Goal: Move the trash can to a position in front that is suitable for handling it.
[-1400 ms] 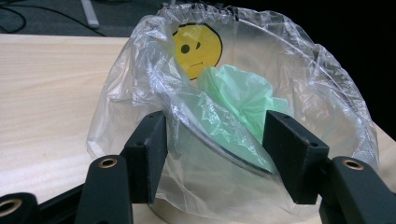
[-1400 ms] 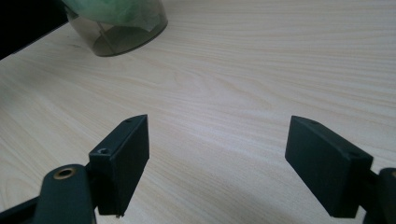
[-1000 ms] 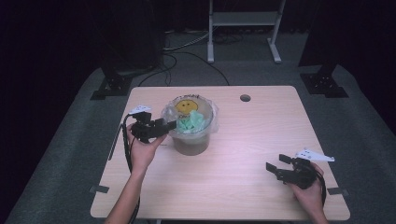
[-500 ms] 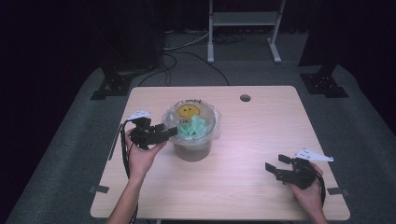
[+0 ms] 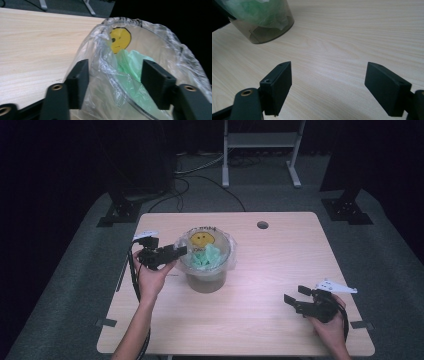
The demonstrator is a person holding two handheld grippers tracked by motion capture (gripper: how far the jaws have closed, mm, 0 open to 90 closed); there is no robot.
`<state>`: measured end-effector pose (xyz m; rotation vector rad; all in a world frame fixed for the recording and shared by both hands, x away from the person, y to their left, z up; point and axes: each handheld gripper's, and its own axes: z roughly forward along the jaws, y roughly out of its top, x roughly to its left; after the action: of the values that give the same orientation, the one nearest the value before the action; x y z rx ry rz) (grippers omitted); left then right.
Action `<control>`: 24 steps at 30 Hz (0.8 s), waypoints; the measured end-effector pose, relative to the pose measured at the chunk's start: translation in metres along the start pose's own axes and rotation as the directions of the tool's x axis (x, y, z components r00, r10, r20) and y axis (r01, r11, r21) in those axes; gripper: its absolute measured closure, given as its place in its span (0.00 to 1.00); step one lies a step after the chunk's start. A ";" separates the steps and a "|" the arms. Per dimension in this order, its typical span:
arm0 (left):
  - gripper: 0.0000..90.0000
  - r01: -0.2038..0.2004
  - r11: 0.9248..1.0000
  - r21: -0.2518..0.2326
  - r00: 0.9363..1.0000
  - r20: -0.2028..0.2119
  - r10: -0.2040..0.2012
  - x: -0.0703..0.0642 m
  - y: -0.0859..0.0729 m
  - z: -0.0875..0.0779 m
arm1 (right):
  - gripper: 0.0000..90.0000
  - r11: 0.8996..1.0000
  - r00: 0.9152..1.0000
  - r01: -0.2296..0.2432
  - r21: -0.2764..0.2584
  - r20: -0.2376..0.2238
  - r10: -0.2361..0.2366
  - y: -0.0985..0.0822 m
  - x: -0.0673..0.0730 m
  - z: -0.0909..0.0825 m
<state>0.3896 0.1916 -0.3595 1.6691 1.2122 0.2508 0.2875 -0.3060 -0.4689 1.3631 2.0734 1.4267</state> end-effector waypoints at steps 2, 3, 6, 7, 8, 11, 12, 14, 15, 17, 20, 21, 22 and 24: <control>0.54 -0.004 1.000 0.002 1.000 -0.010 0.004 0.000 0.001 0.001 | 0.24 1.000 1.000 -0.001 0.000 -0.002 0.001 0.000 0.000 0.000; 0.59 -0.011 1.000 0.000 1.000 -0.019 0.011 0.000 0.001 0.001 | 0.24 1.000 1.000 -0.001 -0.001 -0.001 0.001 0.000 0.000 -0.001; 0.68 -0.022 1.000 -0.014 0.999 -0.031 0.021 0.001 0.002 0.000 | 0.24 1.000 1.000 0.001 -0.001 -0.002 -0.001 0.000 0.000 -0.001; 0.71 -0.023 0.999 -0.022 0.999 -0.035 0.023 0.001 0.003 0.000 | 0.24 1.000 1.000 0.002 -0.001 -0.002 -0.002 0.000 0.000 -0.001; 0.73 -0.034 0.999 -0.041 0.998 -0.047 0.032 -0.001 0.004 -0.003 | 0.24 1.000 1.000 0.002 -0.001 -0.003 -0.002 0.000 0.000 -0.001; 0.84 -0.049 0.997 -0.053 0.998 -0.051 0.046 -0.002 0.005 -0.005 | 0.24 1.000 1.000 0.002 0.000 -0.003 -0.002 0.001 0.001 0.000; 0.84 -0.059 0.997 -0.053 0.997 -0.056 0.056 -0.003 0.006 -0.006 | 0.24 1.000 1.000 0.003 -0.001 -0.004 -0.003 0.001 0.001 0.000; 0.91 -0.062 0.996 -0.068 0.996 -0.061 0.058 -0.003 0.006 -0.008 | 0.24 1.000 1.000 0.003 0.002 -0.005 -0.003 0.001 0.001 0.002; 0.92 -0.047 0.995 -0.092 0.998 -0.042 0.044 -0.003 0.006 -0.011 | 0.24 1.000 1.000 0.002 0.004 -0.007 -0.002 0.001 0.001 0.002; 0.94 -0.048 0.993 -0.111 0.998 -0.033 0.044 -0.003 0.006 -0.012 | 0.24 1.000 1.000 -0.001 0.008 -0.009 0.001 0.001 0.002 0.003; 0.97 -0.041 0.991 -0.128 0.999 -0.018 0.039 -0.005 0.005 -0.013 | 0.24 1.000 1.000 0.009 0.016 -0.010 -0.009 0.003 0.003 0.006; 0.98 -0.033 0.989 -0.141 0.999 -0.006 0.033 -0.005 0.004 -0.013 | 0.24 1.000 1.000 0.007 0.018 -0.012 -0.006 0.005 0.003 0.006; 0.98 -0.020 0.987 -0.160 0.999 0.038 0.026 -0.006 0.003 -0.014 | 0.25 1.000 1.000 0.010 0.015 -0.016 -0.009 0.007 0.003 0.007; 0.99 -0.012 0.986 -0.165 0.998 0.053 0.021 -0.006 0.002 -0.014 | 0.25 1.000 1.000 0.005 0.013 -0.021 -0.005 0.009 0.004 0.007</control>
<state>0.3790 0.1949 -0.3488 1.5343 1.1068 0.3052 0.2951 -0.2982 -0.4636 1.3527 2.1013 1.4340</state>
